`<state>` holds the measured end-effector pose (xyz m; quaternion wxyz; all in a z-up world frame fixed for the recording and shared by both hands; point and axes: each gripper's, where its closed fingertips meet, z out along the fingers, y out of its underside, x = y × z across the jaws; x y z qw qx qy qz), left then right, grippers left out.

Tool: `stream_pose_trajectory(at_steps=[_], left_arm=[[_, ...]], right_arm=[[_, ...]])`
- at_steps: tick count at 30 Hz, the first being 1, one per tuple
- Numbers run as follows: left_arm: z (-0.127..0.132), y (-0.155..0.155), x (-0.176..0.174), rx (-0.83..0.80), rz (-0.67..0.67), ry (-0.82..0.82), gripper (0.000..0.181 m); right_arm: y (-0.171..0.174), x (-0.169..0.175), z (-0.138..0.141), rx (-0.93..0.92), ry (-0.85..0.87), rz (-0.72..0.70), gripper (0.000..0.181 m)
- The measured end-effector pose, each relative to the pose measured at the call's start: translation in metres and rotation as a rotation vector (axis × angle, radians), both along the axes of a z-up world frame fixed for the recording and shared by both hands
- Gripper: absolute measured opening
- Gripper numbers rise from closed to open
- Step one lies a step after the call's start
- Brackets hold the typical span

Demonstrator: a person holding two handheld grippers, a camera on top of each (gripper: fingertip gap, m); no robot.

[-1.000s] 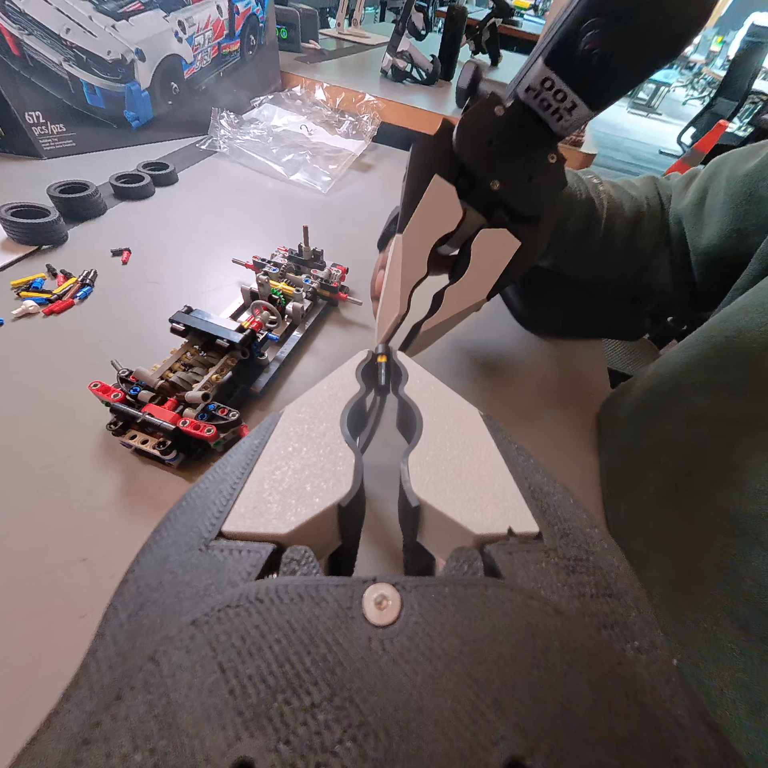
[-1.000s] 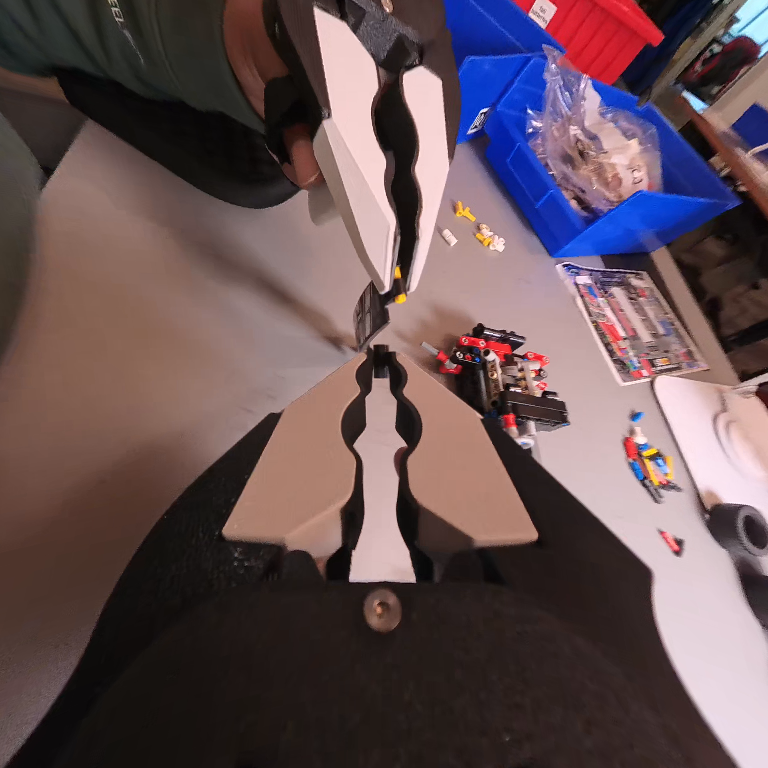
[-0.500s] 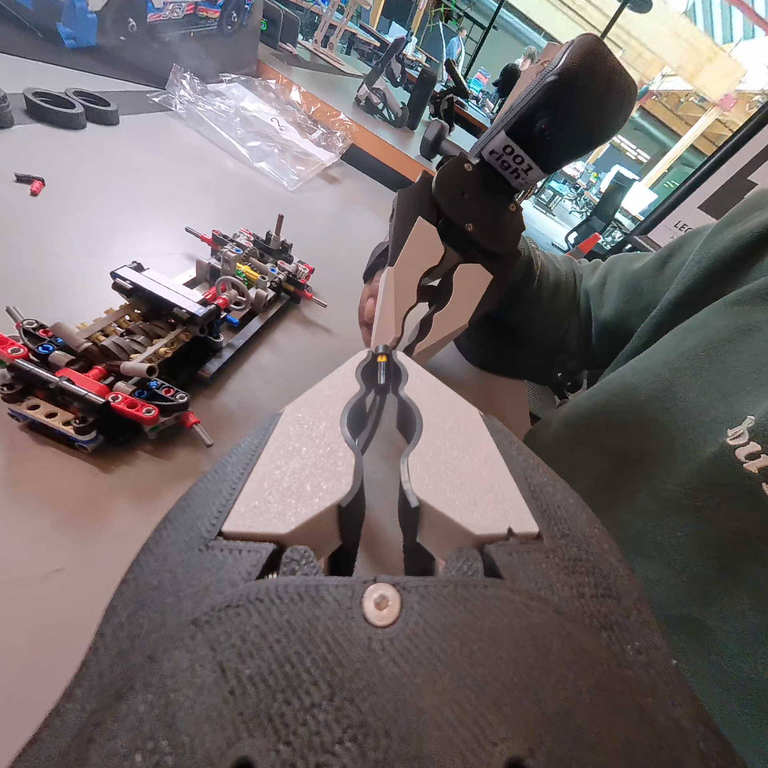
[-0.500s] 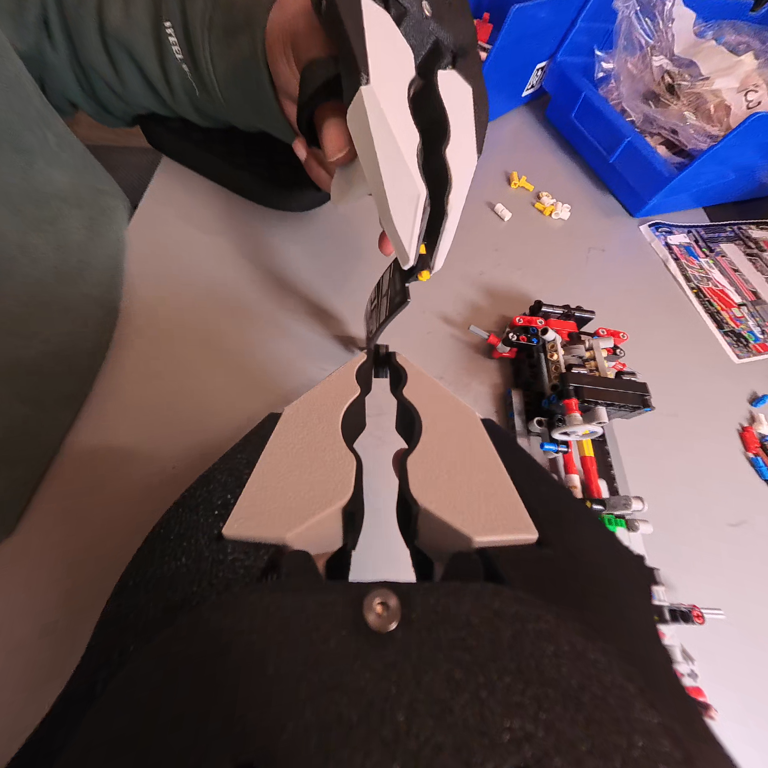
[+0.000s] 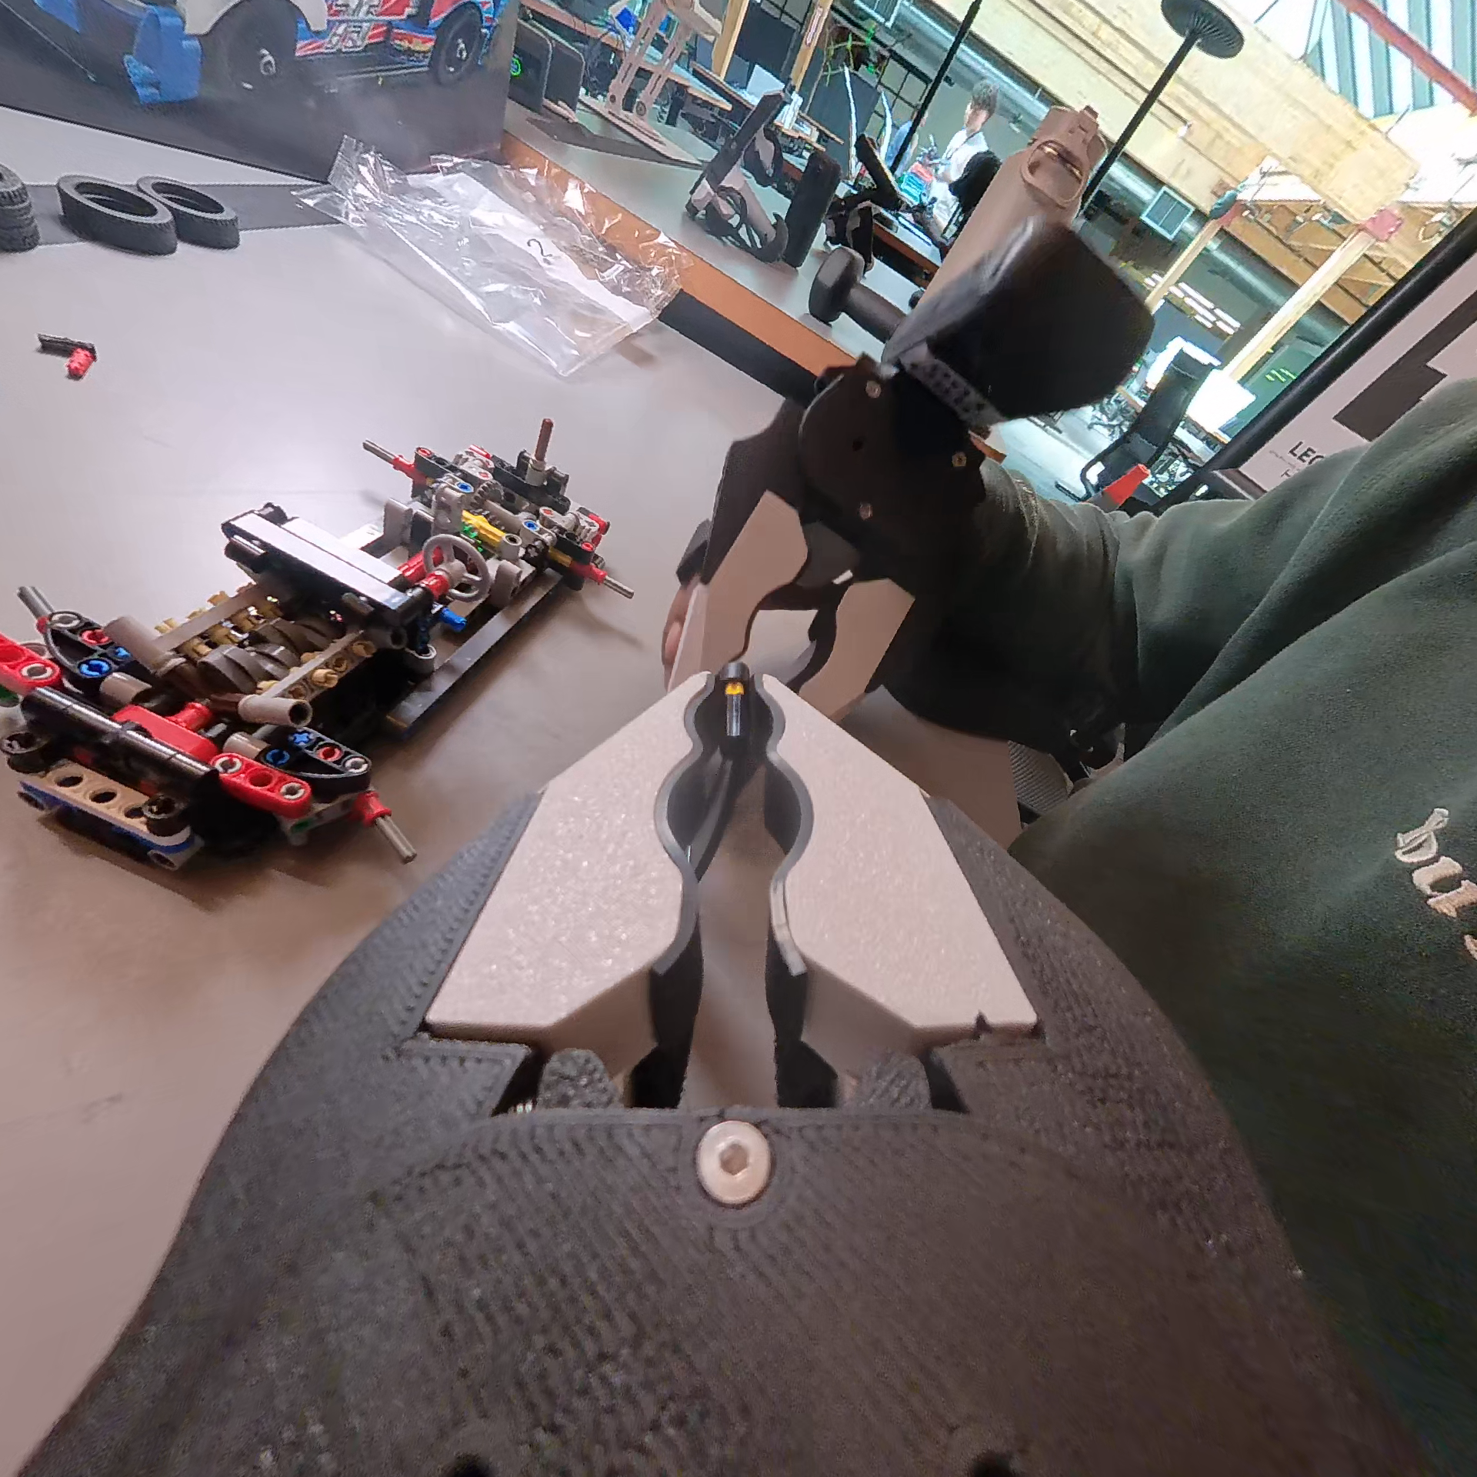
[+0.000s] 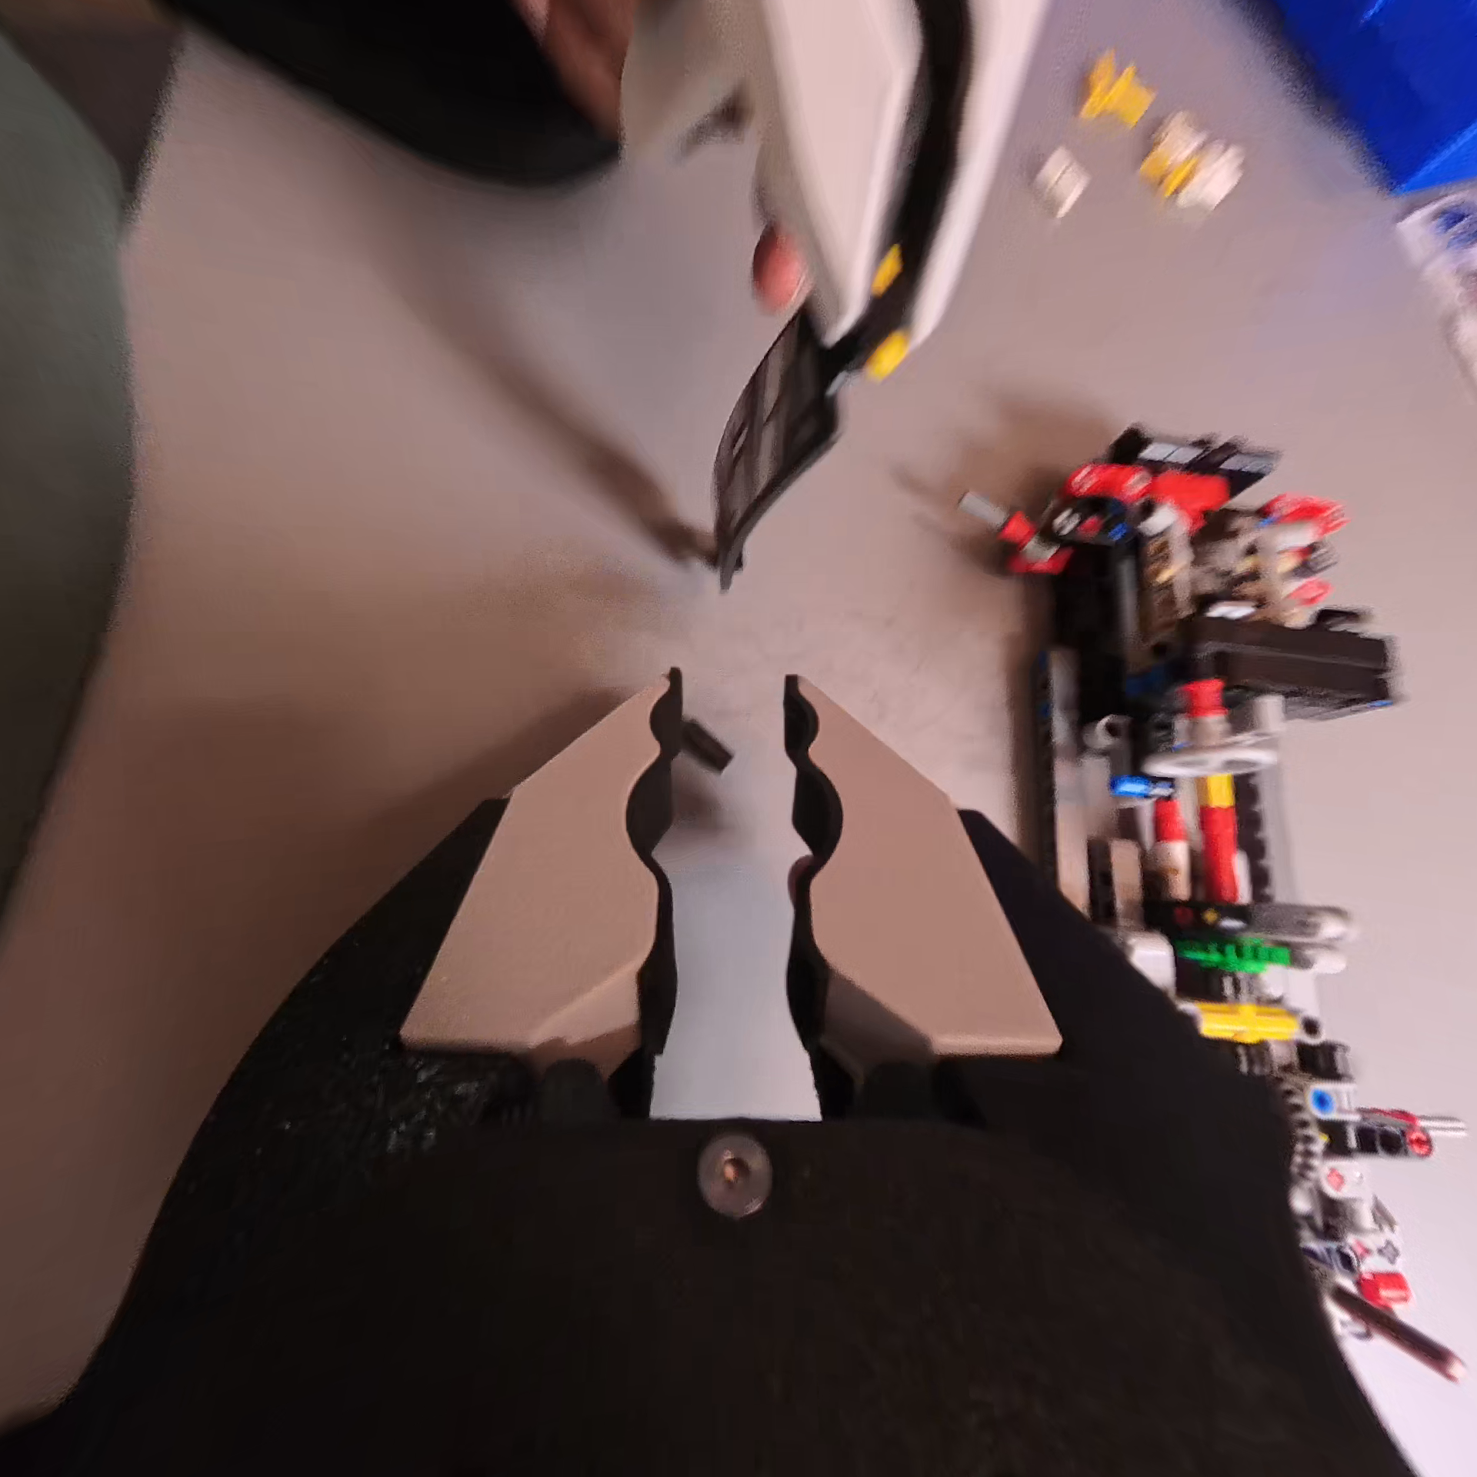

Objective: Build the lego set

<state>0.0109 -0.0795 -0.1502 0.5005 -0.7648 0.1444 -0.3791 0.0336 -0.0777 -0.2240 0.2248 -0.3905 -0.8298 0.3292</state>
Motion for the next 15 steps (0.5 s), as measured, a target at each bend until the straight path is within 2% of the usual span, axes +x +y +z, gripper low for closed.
stream_pose_trajectory(at_steps=[4,5,6,13,15], left_arm=[[0.0,-0.002,0.006,0.016,-0.025,0.006,0.004],[0.0,-0.002,0.008,0.02,-0.033,0.006,0.004],[0.0,-0.004,0.01,0.026,-0.043,0.01,0.004],[0.002,-0.006,0.015,0.086,-0.054,0.064,0.005],[0.007,-0.006,0.013,0.138,-0.044,0.094,0.016]], right_arm=[[-0.015,-0.018,0.049,-0.288,0.165,-0.034,0.021],[-0.018,-0.019,0.054,-0.335,0.183,-0.035,0.012],[-0.019,-0.02,0.055,-0.356,0.183,-0.036,0.003],[-0.022,-0.02,0.053,-0.426,0.223,-0.012,0.0],[-0.02,-0.021,0.053,-0.438,0.233,-0.02,0.0]])
